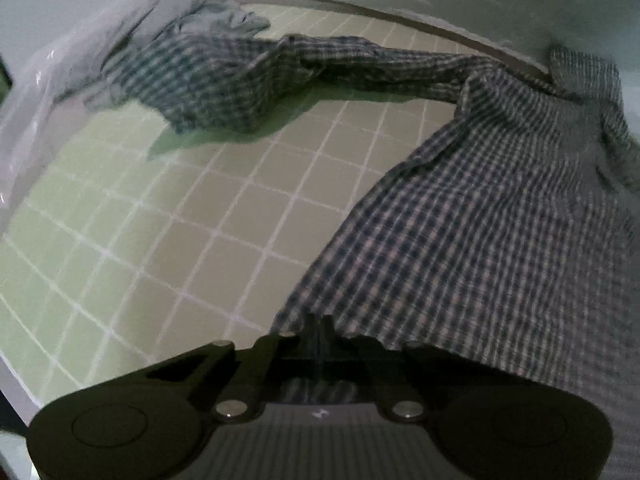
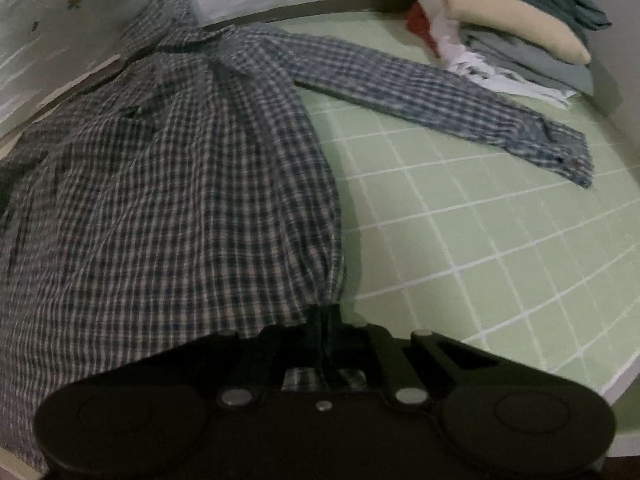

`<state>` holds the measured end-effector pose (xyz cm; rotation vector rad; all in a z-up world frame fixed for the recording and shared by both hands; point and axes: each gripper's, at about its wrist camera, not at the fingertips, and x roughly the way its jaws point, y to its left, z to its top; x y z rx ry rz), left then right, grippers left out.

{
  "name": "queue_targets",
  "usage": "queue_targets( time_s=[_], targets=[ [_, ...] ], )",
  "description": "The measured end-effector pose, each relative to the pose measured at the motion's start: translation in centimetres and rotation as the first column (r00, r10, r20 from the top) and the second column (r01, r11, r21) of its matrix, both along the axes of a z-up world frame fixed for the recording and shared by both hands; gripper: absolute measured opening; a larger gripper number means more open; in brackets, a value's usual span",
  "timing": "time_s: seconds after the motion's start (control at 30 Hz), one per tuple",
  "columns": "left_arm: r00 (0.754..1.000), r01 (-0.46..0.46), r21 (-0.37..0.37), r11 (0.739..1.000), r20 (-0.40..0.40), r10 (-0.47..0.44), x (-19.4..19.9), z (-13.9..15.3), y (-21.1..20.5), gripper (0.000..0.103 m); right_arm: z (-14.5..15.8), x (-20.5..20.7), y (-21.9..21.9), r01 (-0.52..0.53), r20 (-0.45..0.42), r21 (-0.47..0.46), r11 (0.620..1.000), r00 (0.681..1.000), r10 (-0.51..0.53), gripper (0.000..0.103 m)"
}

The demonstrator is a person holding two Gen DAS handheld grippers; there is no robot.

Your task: Fold clothes

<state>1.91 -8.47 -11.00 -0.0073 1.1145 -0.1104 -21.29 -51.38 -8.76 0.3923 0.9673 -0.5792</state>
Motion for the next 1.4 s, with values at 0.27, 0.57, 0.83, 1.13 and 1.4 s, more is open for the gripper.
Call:
queue_targets(
  time_s=[0.27, 0.57, 0.83, 1.13, 1.4],
  targets=[
    [0.995, -0.096, -0.057, 0.994, -0.030, 0.094, -5.0, 0.8, 1.4, 0.000, 0.2, -1.9, -1.4, 0.023, -0.009, -0.005, 1.000, 1.000, -0.023, 0.002],
    [0.993, -0.117, -0.114, 0.987, 0.013, 0.120, -5.9, 1.8, -0.5, 0.020, 0.7, -1.8, -3.3, 0.015, -0.028, -0.051, 0.999, 0.999, -0.016, 0.003],
    [0.997, -0.071, -0.080, 0.994, -0.013, 0.070, -6.0, 1.0, -3.4, 0.018, 0.6, -2.2, -2.8, -0.016, -0.036, -0.049, 0.999, 0.999, 0.015, 0.003],
    [0.998, -0.067, -0.071, 0.995, -0.006, 0.067, -7.6, 0.6, -2.8, 0.000, 1.0, -1.3, -1.7, -0.032, -0.074, -0.094, 0.995, 0.997, 0.025, 0.004],
    [0.989, -0.100, -0.095, 0.990, 0.101, 0.110, -4.8, 3.6, 1.9, 0.050, 3.2, 1.8, 2.6, -0.010, -0.060, -0.222, 0.975, 0.998, -0.004, 0.061]
  ],
)
